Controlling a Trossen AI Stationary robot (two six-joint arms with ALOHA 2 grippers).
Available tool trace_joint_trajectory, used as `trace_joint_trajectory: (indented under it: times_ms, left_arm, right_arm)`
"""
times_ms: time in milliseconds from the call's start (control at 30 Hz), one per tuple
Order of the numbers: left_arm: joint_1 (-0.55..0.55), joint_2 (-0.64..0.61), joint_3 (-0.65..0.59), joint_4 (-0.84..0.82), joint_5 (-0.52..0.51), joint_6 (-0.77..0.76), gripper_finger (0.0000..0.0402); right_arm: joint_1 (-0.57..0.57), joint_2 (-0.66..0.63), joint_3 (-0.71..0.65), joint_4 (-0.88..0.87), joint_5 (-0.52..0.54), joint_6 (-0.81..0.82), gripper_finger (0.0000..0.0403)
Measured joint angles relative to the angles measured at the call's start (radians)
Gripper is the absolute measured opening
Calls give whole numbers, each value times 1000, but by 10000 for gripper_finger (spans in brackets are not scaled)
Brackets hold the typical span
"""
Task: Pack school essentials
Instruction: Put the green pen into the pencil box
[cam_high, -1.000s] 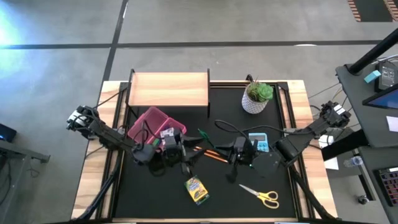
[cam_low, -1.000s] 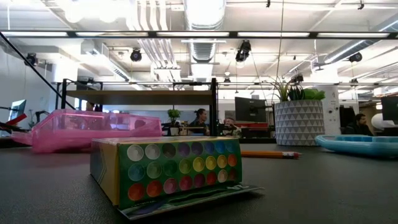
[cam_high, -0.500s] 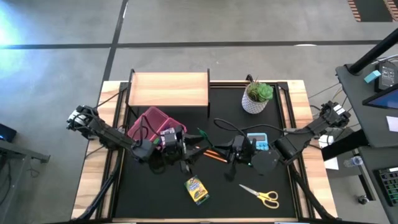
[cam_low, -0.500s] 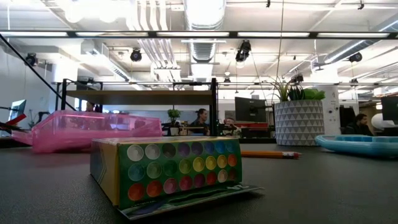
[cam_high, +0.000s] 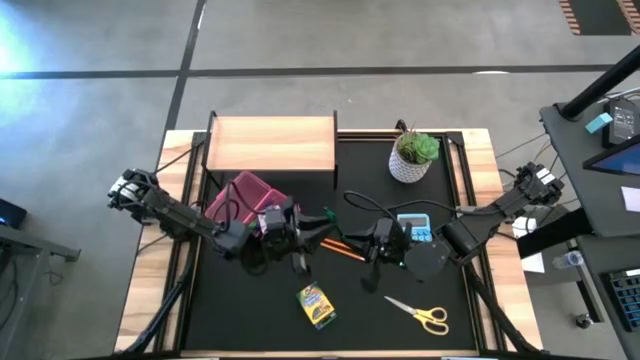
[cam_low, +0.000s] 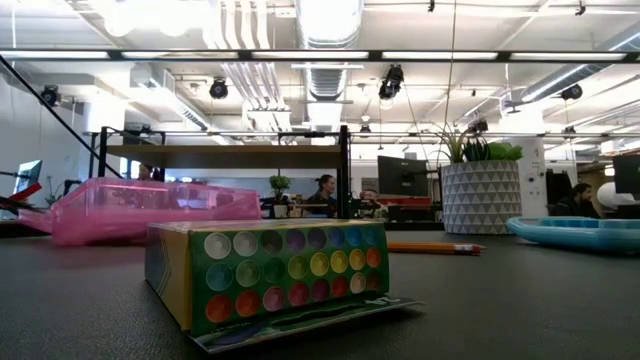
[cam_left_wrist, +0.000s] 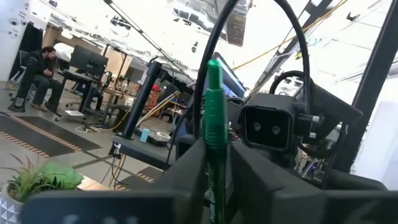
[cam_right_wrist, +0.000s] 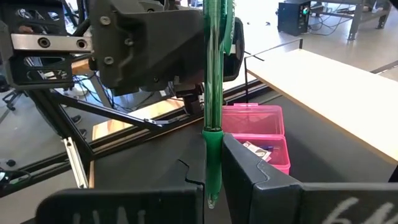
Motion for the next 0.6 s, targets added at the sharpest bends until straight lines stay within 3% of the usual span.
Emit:
trace_joint_trajectory:
  times_ms: [133,233,600]
  left_arm:
    - [4,0,0,-2,6,-20,20]
    - [7,0,0,-4,32,-80,18]
    - [9,0,0,-56,70,-106,122]
  right_arm:
    - [0,0,0,-4,-4,0,17]
    - [0,0,0,-7,-6,1,17]
    - [-3,0,0,-11,-31,4,17]
